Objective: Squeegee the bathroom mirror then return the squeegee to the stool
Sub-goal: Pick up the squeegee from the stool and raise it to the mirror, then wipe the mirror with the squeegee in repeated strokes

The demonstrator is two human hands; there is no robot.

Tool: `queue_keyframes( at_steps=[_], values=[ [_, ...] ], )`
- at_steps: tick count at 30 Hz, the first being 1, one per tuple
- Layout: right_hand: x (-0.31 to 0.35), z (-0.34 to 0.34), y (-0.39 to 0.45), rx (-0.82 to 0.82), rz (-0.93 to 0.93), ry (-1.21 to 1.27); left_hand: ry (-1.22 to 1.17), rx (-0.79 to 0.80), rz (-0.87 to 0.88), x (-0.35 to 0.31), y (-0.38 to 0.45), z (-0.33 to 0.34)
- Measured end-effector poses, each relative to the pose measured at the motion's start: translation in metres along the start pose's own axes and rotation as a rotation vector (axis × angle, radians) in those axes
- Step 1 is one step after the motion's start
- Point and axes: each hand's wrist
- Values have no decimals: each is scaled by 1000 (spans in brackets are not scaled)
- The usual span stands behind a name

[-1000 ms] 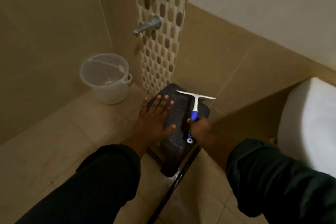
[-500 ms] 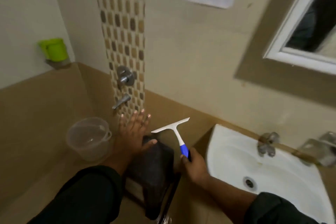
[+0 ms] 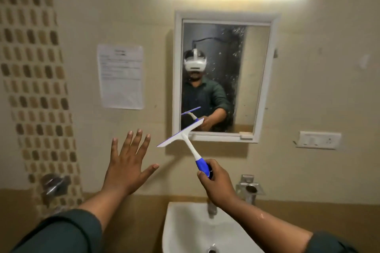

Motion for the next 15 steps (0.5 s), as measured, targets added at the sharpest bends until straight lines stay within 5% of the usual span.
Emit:
queue_keyframes(
  at_steps=[15],
  values=[
    [-17, -206, 94, -214, -251, -145, -19, -247, 73, -147, 135, -11]
  ],
)
Point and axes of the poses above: each hand's wrist, its own y-axis towards the middle knuckle, its own z-axis out of the palm, x = y × z, and after that the axes turned 13 degrees about -z, right-handed
